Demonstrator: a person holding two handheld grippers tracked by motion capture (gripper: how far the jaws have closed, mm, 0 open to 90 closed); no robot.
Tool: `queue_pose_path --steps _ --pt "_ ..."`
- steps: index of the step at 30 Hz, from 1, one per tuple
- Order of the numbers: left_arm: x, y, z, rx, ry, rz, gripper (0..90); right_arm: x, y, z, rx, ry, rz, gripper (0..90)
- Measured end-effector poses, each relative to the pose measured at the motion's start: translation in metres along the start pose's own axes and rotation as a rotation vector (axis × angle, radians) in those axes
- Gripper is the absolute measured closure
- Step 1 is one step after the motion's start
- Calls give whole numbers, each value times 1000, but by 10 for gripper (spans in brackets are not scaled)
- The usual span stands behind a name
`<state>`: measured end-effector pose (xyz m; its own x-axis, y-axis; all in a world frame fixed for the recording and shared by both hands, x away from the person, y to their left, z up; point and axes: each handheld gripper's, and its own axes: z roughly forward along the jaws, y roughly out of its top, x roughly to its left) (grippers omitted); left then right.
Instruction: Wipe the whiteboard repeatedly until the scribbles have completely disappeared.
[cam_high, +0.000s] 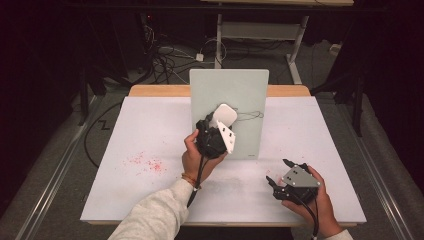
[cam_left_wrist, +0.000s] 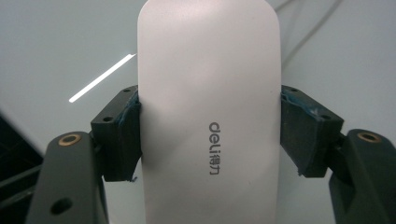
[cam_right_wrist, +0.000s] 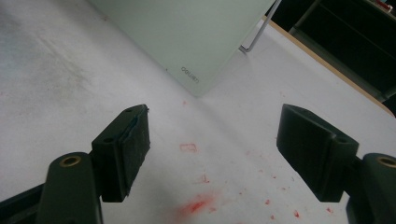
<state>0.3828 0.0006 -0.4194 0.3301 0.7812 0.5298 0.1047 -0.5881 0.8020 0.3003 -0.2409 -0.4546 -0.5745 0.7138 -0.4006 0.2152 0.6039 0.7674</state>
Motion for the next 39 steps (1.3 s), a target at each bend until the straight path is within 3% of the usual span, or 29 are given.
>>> queue_pose_path --steps 1,4,8,11,13,16,18,21,24,25,26,27,30,33,36,39 --pt "0 0 0 0 0 0 290 0 0 0 0 1 1 262" --pt "-23 -1 3 -12 0 45 290 -1 -1 0 1 0 8 262" --pt "-39 -4 5 -11 -14 79 290 -1 -2 0 2 5 7 262" --pt "-58 -11 5 4 -49 135 290 -1 -1 0 2 6 1 262" --pt "-61 -14 5 8 -77 143 290 0 -1 -1 2 3 0 262" --pt "-59 -15 4 5 -95 134 290 -1 -1 -1 2 -1 3 262" --pt "-52 -15 3 4 -106 98 290 -1 -2 -1 4 -2 3 262" --pt "-37 -17 1 11 -81 59 291 -1 -1 -2 0 -5 -1 262" --pt "-14 -21 -3 5 -33 1 290 -1 -2 -2 3 -8 -1 262" --pt "2 -26 -5 1 -6 -41 290 -2 -2 -2 3 0 2 262" --pt "2 -26 -5 1 -6 -41 290 -2 -1 -2 0 2 2 262" --pt "11 -33 -7 -4 4 -65 290 -1 -1 -2 1 0 0 262" --pt "9 -39 -9 6 14 -50 290 -1 0 -1 0 2 1 262" --pt "-2 -51 -10 27 4 -27 290 1 0 -1 4 8 -5 262" --pt "-9 -53 -10 46 -12 -6 290 1 -1 0 6 10 -5 262" --pt "-2 -47 -10 39 -42 -30 290 1 -1 1 10 11 -10 262"
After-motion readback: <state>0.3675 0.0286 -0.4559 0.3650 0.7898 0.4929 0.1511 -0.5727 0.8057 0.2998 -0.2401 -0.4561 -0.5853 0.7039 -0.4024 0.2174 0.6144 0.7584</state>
